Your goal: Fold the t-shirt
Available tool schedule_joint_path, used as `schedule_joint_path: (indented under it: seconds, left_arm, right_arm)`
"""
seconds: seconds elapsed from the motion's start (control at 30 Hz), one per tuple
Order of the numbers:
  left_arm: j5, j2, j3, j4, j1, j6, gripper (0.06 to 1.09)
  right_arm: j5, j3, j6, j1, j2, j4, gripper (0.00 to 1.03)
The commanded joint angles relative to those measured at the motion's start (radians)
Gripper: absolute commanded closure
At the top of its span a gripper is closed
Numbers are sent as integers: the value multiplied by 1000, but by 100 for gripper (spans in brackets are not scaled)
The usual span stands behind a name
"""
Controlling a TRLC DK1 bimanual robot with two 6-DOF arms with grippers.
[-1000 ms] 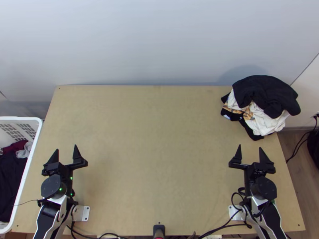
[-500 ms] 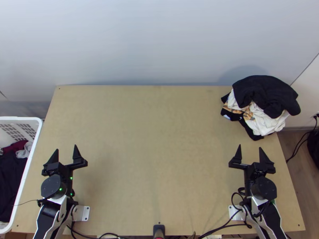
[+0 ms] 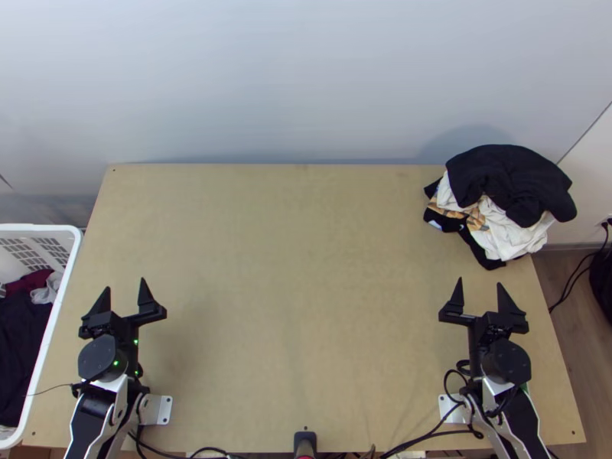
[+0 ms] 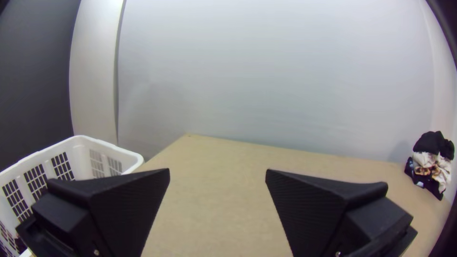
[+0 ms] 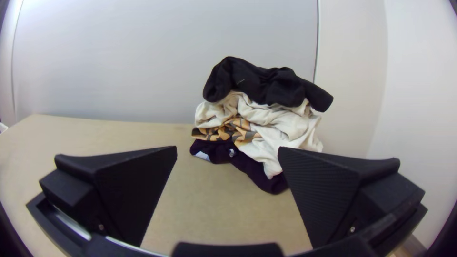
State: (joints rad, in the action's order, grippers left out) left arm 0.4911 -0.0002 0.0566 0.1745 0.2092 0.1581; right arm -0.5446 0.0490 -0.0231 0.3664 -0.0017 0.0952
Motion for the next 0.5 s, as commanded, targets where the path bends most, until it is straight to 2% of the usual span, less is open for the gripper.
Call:
schedule_joint_path:
  seconds: [0.0, 0.17, 0.23, 0.3, 0.43, 0.47]
  left_arm:
    - [9, 0, 2, 5, -34, 6, 10]
    - [10, 0, -1, -12, -19, -37, 10]
    - [0, 0, -3, -53, -11, -124, 10]
    - [-36, 0, 2, -76, -2, -186, 10]
    - [-31, 3, 31, -79, -7, -186, 10]
    - [-31, 5, 45, -79, -10, -186, 10]
  right_arm:
    - [0, 0, 0, 0, 0, 0, 4]
    - [2, 0, 9, -12, 0, -2, 4]
    - [0, -1, 55, -12, 0, -9, 4]
    - [-2, -5, 48, -15, -1, -37, 4]
    - [-18, -18, -186, -30, -4, -132, 4]
    - [-20, -14, -198, -35, -3, -144, 4]
